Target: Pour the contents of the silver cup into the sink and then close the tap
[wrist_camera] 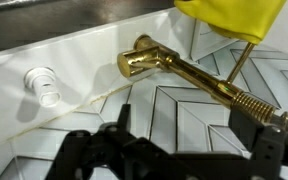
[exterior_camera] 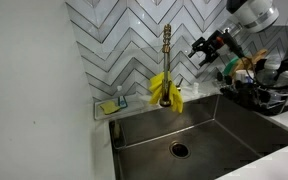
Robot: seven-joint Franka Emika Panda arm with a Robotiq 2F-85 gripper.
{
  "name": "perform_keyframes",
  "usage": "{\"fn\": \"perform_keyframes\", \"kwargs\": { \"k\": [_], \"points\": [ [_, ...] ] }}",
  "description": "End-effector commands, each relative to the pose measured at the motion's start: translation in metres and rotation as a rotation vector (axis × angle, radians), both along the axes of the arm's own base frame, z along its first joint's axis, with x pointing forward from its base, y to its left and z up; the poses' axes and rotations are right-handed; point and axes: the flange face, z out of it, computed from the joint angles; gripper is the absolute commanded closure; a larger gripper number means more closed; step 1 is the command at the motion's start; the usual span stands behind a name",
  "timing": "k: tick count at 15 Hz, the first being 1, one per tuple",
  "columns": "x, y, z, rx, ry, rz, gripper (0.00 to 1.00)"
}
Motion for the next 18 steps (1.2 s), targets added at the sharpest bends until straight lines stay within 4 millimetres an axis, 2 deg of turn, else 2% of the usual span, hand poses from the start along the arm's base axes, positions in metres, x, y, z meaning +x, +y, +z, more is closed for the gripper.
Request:
{"fn": "perform_keyframes", "kwargs": {
  "k": [1, 4, 7, 12, 13, 15, 18],
  "points": [
    [-0.035, -0.039, 0.032, -0.128, -0.043, -0.027, 0.0],
    [-0.057, -0.06, 0.056, -0.222, -0.097, -0.051, 0.0],
    [-0.079, -0.073, 0.079, -0.301, -0.133, -0.078, 0.0],
    [-0.105, -0.082, 0.102, -0.382, -0.171, -0.119, 0.0],
    [-0.087, -0.079, 0.103, -0.334, -0.178, -0.102, 0.0],
    [-0.09, -0.079, 0.108, -0.335, -0.185, -0.104, 0.0],
    [-0.087, -0.08, 0.104, -0.335, -0.179, -0.105, 0.0]
  ]
}}
